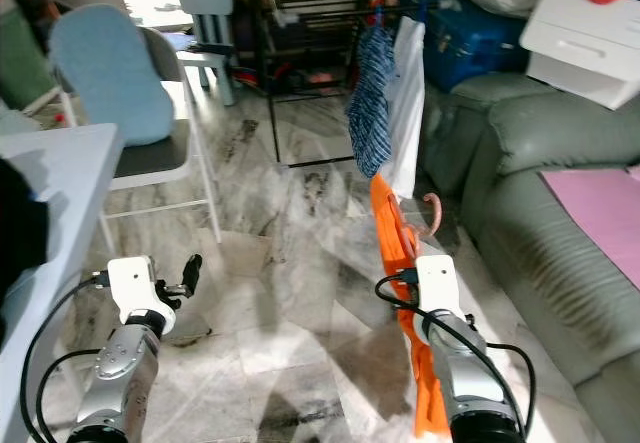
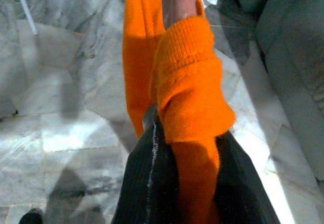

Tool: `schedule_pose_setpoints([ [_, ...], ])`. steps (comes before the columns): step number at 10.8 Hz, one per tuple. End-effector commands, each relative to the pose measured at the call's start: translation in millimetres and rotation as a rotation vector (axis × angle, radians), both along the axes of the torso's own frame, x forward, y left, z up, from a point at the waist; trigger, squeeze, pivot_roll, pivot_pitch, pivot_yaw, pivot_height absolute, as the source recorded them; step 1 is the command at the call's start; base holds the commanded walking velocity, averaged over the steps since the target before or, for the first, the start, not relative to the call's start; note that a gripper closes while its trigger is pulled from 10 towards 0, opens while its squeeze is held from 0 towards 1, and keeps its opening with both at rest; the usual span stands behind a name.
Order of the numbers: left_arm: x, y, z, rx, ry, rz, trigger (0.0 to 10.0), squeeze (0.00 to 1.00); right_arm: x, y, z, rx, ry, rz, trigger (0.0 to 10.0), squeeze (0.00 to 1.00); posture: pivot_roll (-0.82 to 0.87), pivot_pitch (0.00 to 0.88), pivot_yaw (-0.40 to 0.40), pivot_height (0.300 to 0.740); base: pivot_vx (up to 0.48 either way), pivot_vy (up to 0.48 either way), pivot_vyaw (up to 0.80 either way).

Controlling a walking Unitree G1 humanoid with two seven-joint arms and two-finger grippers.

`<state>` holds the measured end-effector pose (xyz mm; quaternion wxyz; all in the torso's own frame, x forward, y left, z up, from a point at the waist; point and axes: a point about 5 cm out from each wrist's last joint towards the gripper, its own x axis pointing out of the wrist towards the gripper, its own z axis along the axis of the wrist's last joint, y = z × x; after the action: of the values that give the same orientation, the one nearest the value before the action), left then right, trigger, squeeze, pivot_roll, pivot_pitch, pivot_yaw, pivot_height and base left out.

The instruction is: Hang hanger

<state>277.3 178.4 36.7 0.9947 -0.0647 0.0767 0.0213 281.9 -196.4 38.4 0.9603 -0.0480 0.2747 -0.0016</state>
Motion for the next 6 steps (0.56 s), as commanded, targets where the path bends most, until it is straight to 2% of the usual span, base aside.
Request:
schedule_pose_setpoints([
  [1, 1.9, -2.1, 0, -0.001, -0.004, -0.002, 10.0, 0.00, 3.3, 2.7, 9, 0.006, -0.037, 0.000, 10.0, 0.00, -0.17, 0.000, 0.048, 0.740, 0.000, 0.000, 0.00],
  [6, 6.2, -16.4, 3, -0.024, -0.016, -0.042, 10.0, 0.00, 5.0, 4.4, 10, 0.008, -0.038, 0.011, 10.0, 0.00, -0.17, 0.000, 0.051, 0.740, 0.299, 0.000, 0.00],
])
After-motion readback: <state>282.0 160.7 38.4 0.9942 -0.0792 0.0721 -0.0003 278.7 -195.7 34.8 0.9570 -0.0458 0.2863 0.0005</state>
